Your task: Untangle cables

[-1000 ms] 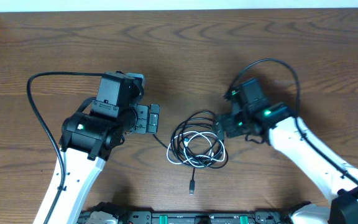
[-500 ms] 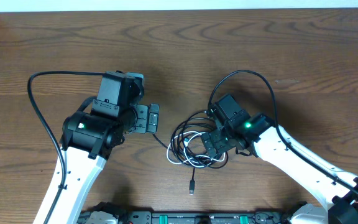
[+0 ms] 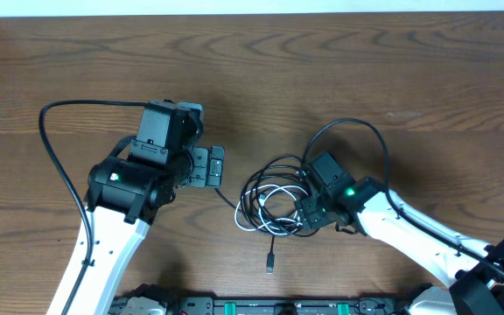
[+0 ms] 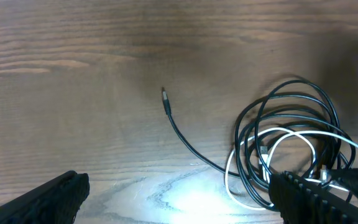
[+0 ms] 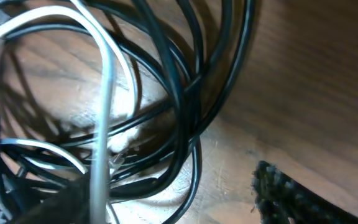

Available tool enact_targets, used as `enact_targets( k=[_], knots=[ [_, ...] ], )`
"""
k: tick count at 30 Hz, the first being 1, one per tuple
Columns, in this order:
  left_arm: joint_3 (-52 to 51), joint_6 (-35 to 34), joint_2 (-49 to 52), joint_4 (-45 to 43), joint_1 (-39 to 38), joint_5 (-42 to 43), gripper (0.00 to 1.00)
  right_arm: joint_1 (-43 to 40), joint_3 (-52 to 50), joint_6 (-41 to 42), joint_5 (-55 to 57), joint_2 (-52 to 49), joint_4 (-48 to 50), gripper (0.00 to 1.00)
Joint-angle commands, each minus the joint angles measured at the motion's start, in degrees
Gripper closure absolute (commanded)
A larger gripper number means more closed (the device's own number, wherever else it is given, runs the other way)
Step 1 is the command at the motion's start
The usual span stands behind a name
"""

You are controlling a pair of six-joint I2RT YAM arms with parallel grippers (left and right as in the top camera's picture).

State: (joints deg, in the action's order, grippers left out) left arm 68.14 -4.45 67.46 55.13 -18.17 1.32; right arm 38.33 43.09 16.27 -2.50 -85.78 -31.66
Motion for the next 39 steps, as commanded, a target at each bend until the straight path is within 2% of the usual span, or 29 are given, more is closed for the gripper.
enact_targets(
  k=[1,3,6,15,23,29,34,39],
  knots=[
    [1.1,0.4,0.3,0.1,-0.1,-0.5,0.02,0.5,-0.5,1.0,0.9,0.2,0.9,0.43],
    [1.1,0.4,0.3,0.1,-0.1,-0.5,0.02,0.5,-0.5,1.1,0.9,0.2,1.5,0.58],
    [1.1,0.4,0.3,0.1,-0.1,-0.5,0.02,0.5,-0.5,1.1,0.6,0.3,2.2,0.99],
    [1.1,0.4,0.3,0.1,-0.1,-0.5,0.02,0.5,4.6,-0.3,-2.3,0.7,0.0,0.99],
    [1.1,0.3,0.5,-0.1,-0.1,0.0,0.02,0.5,28.5,-8.7,4.9,0.9,-15.6,0.99],
    [0.7,0.4,1.8,-1.6,-0.1,10.3,0.02,0.4,41.7,-11.3,7.0,0.9,-20.0,0.99],
    [0.4,0.4,3.9,-5.0,-0.8,18.8,0.02,0.4,46.6,-11.7,7.1,0.9,-20.7,0.99],
    [0.4,4.5,6.1,-10.3,-2.5,32.6,0.02,0.4,49.7,-12.1,7.1,0.9,-21.9,0.99]
  ],
)
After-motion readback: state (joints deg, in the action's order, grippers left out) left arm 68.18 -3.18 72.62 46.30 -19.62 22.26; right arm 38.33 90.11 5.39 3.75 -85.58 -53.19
